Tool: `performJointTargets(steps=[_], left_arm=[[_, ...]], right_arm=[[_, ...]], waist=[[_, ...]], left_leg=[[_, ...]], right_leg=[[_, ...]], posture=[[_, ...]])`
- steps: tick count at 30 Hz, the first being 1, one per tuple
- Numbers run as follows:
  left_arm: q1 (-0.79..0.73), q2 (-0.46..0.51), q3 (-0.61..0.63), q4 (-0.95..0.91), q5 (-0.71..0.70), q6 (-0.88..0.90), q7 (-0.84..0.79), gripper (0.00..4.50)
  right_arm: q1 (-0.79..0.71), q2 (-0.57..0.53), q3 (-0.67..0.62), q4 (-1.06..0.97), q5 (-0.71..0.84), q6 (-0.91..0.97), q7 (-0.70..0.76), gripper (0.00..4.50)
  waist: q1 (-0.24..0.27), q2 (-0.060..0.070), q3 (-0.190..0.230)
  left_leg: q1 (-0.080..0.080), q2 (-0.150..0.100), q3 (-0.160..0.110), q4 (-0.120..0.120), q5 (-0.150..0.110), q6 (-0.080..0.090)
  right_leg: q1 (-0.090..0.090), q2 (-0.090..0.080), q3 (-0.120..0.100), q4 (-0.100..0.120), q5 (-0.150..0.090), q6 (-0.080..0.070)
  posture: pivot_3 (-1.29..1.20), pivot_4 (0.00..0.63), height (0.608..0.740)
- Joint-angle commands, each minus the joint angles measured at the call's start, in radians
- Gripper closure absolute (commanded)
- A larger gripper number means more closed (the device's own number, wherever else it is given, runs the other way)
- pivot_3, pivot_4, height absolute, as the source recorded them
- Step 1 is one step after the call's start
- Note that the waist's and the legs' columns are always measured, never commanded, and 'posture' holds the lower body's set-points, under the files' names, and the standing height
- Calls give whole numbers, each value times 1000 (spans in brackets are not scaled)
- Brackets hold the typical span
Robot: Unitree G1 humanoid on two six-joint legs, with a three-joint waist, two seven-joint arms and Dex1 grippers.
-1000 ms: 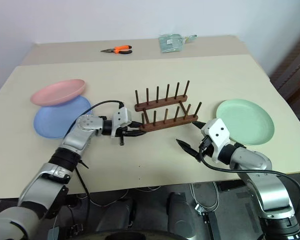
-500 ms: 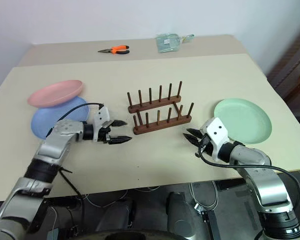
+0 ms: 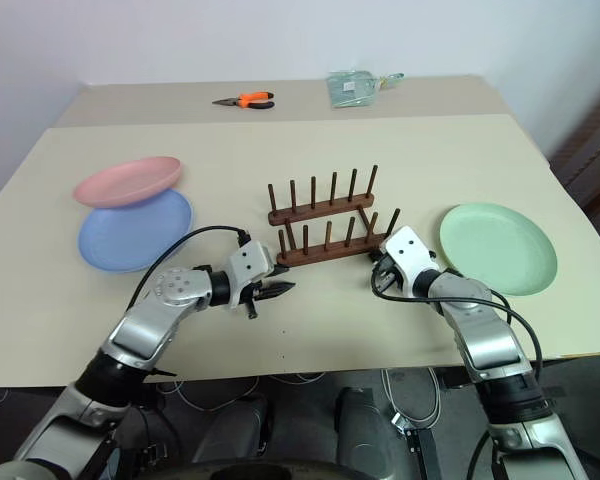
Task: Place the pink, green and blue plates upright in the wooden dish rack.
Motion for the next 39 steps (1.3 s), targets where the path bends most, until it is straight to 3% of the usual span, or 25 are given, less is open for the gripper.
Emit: performJointTargets(steps=[1,13,15,18,19,22,25,29,33,35,39], left_arm=[[-36,-21,12,139,94,-21,136,2979],[-90,-46,41,250,100,-81,226,2979],[-67,-53,92,187,14,-53,181,3042],[22,-68,238,-77,-295,27,30,2171],[30,-81,303,-125,-364,55,41,1661],[-67,-132,552,-93,-431,84,306,254],[-202,-170,730,-22,-390,66,631,254],[-328,-329,967,-73,-370,-26,1141,254],[-273,-424,935,-187,-343,-18,1253,254],[-250,-488,959,-212,-384,5,1330,254],[-251,-509,1033,-167,-515,25,1376,254]], right_arm=[[-51,20,-2,66,-34,-52,-26,4500],[-152,67,-3,196,-56,-142,-20,4500],[-124,50,-17,124,9,-112,64,3943],[-69,32,-40,-67,140,-52,177,2722],[-58,28,-45,-111,162,-34,188,2222],[-28,10,-38,-195,185,4,211,827],[-13,13,-21,-206,176,7,213,827],[-21,18,8,-169,138,-28,215,827],[-37,25,13,-139,130,-45,211,827],[-40,28,15,-128,123,-56,209,827],[-37,31,18,-120,109,-72,204,827]], waist=[[-1,0,0],[-25,2,-3],[-26,2,-3],[-35,3,-3],[-34,3,-3],[-21,2,-2],[-21,-2,-3],[-20,-3,-4],[-17,-6,-2],[-6,-6,-2],[0,-7,-2]], left_leg=[[0,0,0,0,0,0],[3,0,0,-1,0,0],[3,0,0,-1,0,0],[1,1,0,-3,0,0],[0,2,0,-4,0,0],[-3,2,-1,-2,0,0],[-1,1,-4,0,1,-1],[0,0,-3,-1,1,-1],[-4,-2,-2,-2,1,-2],[-4,-2,-2,-2,1,-3],[-2,-2,-2,-1,2,-3]], right_leg=[[0,0,0,0,0,0],[0,1,0,2,2,3],[0,1,0,2,2,3],[-3,1,0,3,2,3],[-4,1,0,2,2,4],[-5,1,0,2,2,3],[-2,1,-3,2,1,5],[1,0,-2,-1,0,7],[-3,-1,-1,-2,4,8],[-2,-1,-1,-2,4,7],[-1,-1,-1,-2,4,7]], posture=[[0,150,740],[0,150,740],[0,150,740],[0,150,740],[0,150,740],[0,150,740],[0,150,740],[0,150,740],[0,150,740],[0,150,740],[0,150,740]])
